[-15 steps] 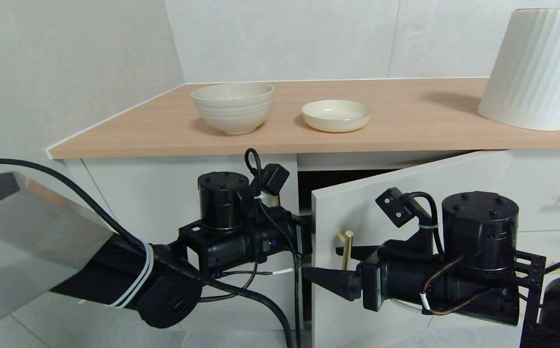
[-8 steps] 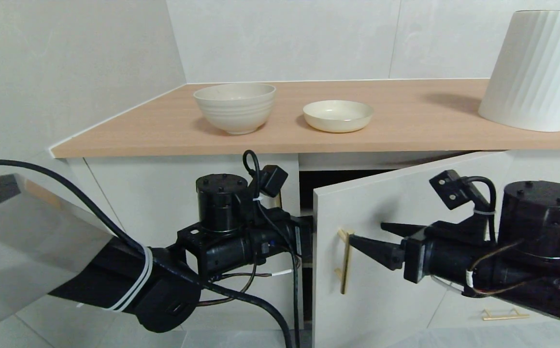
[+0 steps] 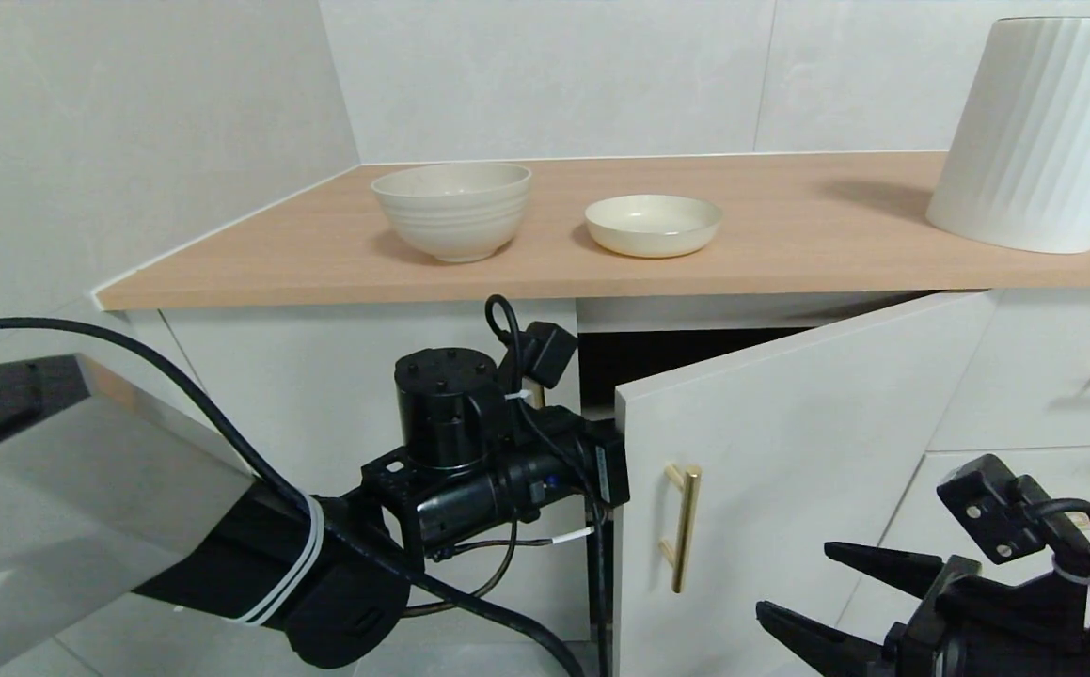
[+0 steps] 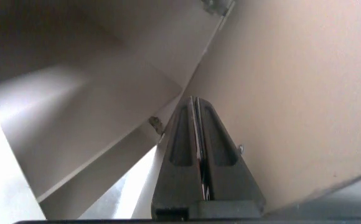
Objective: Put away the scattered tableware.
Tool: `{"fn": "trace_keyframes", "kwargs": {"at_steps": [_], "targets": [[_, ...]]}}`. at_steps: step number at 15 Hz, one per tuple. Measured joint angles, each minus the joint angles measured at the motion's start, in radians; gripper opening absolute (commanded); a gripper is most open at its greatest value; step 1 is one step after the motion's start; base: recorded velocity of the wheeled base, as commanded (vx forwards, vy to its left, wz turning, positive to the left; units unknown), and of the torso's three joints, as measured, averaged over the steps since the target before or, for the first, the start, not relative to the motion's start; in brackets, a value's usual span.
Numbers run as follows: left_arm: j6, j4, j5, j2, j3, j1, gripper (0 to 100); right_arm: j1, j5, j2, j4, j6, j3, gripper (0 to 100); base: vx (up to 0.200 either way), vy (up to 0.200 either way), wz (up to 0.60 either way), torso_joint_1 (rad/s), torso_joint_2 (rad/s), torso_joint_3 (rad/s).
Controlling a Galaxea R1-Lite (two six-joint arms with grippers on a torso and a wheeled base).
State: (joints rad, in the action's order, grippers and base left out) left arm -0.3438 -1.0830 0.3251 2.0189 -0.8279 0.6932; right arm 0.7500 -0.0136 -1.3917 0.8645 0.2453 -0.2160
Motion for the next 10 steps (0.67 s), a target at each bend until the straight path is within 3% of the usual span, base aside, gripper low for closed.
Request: {"fn": "trace_keyframes", "kwargs": {"at_steps": [7,10], "targets": [[0.002,0.004,-0.004,-0.044,0.062,-0.001,0,0.006,-0.003,0.035,-0.003,0.001,0.023,100,0.0,0.0,0.0,0.0,0.0,0.0],[0.002,0.004,-0.003,-0.045,0.063,-0.001,0,0.006,-0.002,0.036,-0.003,0.001,0.025,100,-0.2,0.0,0.0,0.002,0.0,0.005]]}}
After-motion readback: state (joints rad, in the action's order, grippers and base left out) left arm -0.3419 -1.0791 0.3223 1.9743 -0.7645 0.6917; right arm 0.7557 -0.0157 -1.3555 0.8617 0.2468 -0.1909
